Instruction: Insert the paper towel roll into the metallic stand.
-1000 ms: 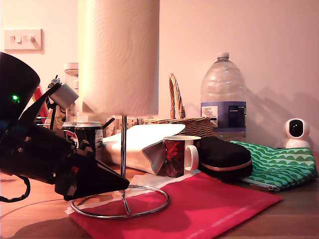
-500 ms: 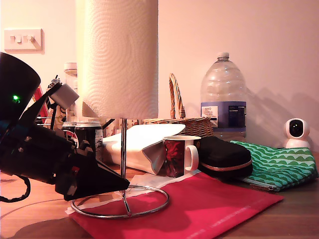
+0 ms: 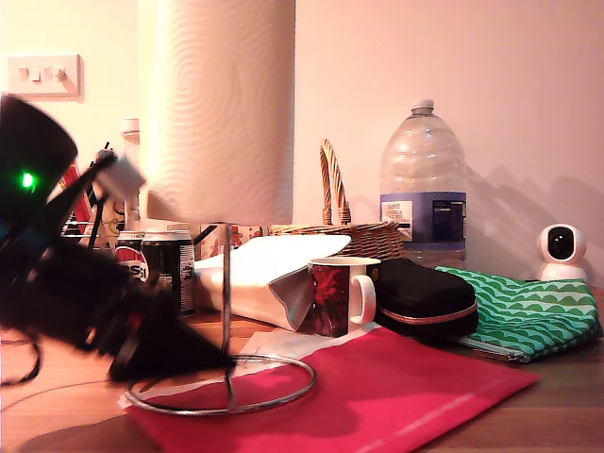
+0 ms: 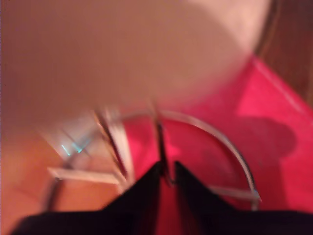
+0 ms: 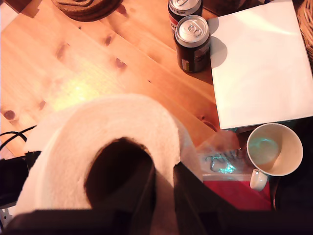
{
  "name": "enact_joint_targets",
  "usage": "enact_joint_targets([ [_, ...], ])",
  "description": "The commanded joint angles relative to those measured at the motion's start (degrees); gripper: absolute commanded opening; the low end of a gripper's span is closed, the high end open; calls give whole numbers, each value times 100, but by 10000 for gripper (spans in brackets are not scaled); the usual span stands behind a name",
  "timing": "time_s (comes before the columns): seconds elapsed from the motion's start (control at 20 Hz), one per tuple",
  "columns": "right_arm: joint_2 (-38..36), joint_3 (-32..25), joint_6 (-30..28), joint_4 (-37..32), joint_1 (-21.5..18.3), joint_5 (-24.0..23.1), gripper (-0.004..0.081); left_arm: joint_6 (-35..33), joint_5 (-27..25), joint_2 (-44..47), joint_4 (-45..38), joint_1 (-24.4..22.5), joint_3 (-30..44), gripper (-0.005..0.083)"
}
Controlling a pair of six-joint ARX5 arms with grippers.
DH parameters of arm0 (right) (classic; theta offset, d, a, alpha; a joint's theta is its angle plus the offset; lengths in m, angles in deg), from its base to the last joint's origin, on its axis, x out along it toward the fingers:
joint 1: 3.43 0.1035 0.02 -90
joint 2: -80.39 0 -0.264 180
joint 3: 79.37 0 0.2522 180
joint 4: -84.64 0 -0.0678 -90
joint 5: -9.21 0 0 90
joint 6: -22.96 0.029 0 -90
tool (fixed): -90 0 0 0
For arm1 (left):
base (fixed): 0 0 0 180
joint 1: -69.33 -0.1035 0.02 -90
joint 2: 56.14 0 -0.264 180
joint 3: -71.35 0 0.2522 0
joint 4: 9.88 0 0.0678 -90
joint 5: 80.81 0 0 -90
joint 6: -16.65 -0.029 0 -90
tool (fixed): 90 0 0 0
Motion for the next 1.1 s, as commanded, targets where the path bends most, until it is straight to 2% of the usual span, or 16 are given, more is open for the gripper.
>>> enact_joint_targets([
  [0.0,76,-46,-17,-162,24,-22,-13,42,44,-120,116,76,179,271],
  [0.35,76,-48,-20,-162,24,-26,-13,275,-9,267,529,76,179,232],
  [0.65,76,-48,-68,-162,24,-26,-13,278,-463,925,1045,79,179,234],
  [1.05,76,-46,-105,-162,24,-26,-13,372,-793,1128,1493,98,179,324],
])
